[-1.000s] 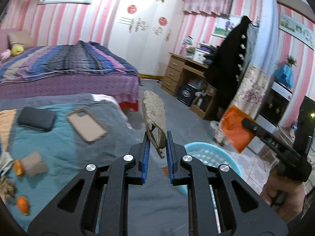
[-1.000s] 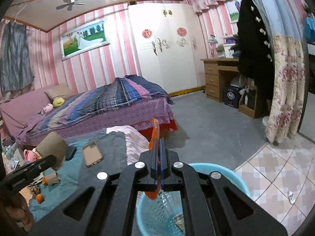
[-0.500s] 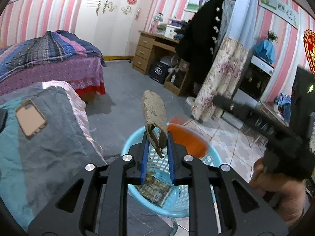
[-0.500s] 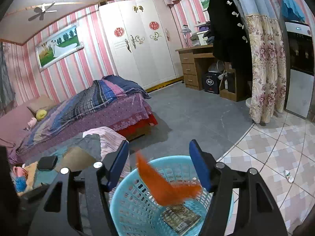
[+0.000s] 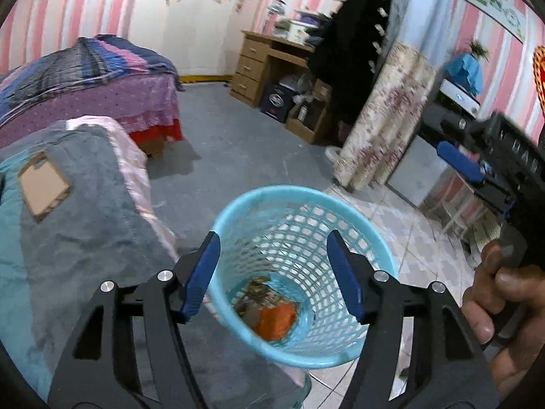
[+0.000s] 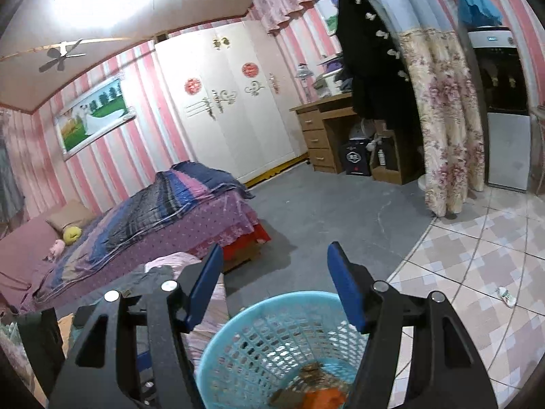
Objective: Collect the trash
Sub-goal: 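Open the right gripper over the wastebasket while the left gripper releases the grey cloth, then move both tools back to the bed toward the brown cloth and orange peels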
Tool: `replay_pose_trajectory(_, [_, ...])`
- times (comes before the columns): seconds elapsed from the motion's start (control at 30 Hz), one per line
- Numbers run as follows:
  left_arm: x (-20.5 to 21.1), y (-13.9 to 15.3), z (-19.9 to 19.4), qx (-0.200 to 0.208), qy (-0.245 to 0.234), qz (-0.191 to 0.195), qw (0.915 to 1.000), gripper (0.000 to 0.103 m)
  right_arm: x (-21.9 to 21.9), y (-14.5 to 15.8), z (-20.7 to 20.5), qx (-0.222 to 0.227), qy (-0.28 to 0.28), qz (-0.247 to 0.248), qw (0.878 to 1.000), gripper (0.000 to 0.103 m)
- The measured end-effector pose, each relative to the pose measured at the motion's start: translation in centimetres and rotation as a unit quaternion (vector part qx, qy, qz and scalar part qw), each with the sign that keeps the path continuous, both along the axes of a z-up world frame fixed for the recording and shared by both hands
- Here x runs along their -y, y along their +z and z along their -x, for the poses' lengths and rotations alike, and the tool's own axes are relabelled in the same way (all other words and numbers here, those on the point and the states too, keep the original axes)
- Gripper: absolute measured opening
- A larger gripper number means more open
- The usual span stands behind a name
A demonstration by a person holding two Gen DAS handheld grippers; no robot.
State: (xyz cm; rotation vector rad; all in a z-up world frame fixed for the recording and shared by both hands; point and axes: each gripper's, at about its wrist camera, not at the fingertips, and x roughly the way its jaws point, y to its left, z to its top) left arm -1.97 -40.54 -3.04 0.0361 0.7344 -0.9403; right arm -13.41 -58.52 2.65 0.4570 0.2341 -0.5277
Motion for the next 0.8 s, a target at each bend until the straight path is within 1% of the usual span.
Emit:
replay_pose_trajectory(0.07, [-1.7, 0.8, -0.3, 0.005, 0.022, 0.01, 0.9997, 0.066, -1.0, 0.1, -0.8, -0.007, 0.019, 0.012, 1.0, 0.064])
replay_pose_trajectory(0.1, [-3.1, 1.3, -0.4, 0.013, 0.04, 0.014, 0.999, 0.073, -1.7, 0.3, -1.3, -0.01, 0.031, 0.02, 0.999, 0.064])
replay_pose_trajectory(0.13, [-5.0, 1.8, -0.5, 0.026, 0.069, 0.012, 0.9972, 0.078, -2.3, 0.3, -1.7, -0.01, 0.041, 0.025, 0.999, 0.064])
replay_pose_trajectory(0.17, [-6.0, 2.0, -0.5, 0.033, 0.084, 0.01, 0.9959, 0.084, -2.7, 0.4, -1.9, -0.007, 0.048, 0.027, 0.998, 0.064])
replay_pose_trajectory(0.27, [-10.8, 3.0, -0.9, 0.062, 0.137, -0.005, 0.9886, 0.084, -4.9, 0.8, -3.0, 0.002, 0.08, 0.035, 0.996, 0.064])
replay_pose_trajectory(0.3, [-13.4, 3.3, -1.0, 0.074, 0.162, -0.011, 0.984, 0.084, -6.3, 1.0, -3.9, 0.0, 0.102, 0.045, 0.994, 0.064])
replay_pose_trajectory(0.33, [-15.1, 3.7, -1.1, 0.08, 0.179, -0.012, 0.9806, 0.084, -7.1, 1.1, -4.2, -0.001, 0.111, 0.048, 0.993, 0.065])
replay_pose_trajectory(0.37, [-16.7, 4.0, -1.2, 0.085, 0.195, -0.012, 0.9769, 0.084, -8.3, 1.1, -4.9, 0.0, 0.133, 0.05, 0.99, 0.067])
replay_pose_trajectory(0.4, [-19.7, 4.4, -1.2, 0.098, 0.231, -0.013, 0.9679, 0.086, -9.3, 1.1, -5.3, 0.007, 0.146, 0.048, 0.988, 0.068])
replay_pose_trajectory(0.47, [-23.4, 5.0, -1.3, 0.115, 0.275, -0.014, 0.9544, 0.089, -10.9, 0.8, -6.2, 0.025, 0.163, 0.042, 0.985, 0.075])
replay_pose_trajectory(0.5, [-26.3, 5.2, -1.1, 0.126, 0.309, -0.011, 0.9427, 0.092, -12.0, 0.5, -7.0, 0.023, 0.179, 0.041, 0.983, 0.076])
replay_pose_trajectory(0.53, [-27.8, 5.3, -1.0, 0.129, 0.326, -0.009, 0.9364, 0.092, -12.9, 0.4, -7.5, 0.017, 0.189, 0.045, 0.981, 0.077])
replay_pose_trajectory(0.6, [-32.0, 4.9, -1.3, 0.123, 0.37, -0.004, 0.9209, 0.093, -15.3, 0.1, -8.8, 0.0, 0.209, 0.065, 0.976, 0.077])
replay_pose_trajectory(0.67, [-34.9, 4.7, -1.8, 0.114, 0.393, -0.003, 0.9123, 0.093, -17.4, 0.2, -9.7, -0.012, 0.224, 0.081, 0.971, 0.078])
replay_pose_trajectory(0.7, [-37.1, 4.5, -2.2, 0.107, 0.417, -0.003, 0.9026, 0.093, -18.7, 0.4, -10.1, -0.015, 0.235, 0.088, 0.968, 0.079])
replay_pose_trajectory(0.8, [-41.0, 4.4, -3.1, 0.094, 0.456, 0.01, 0.8852, 0.093, -22.1, 1.4, -11.1, -0.021, 0.257, 0.107, 0.96, 0.083])
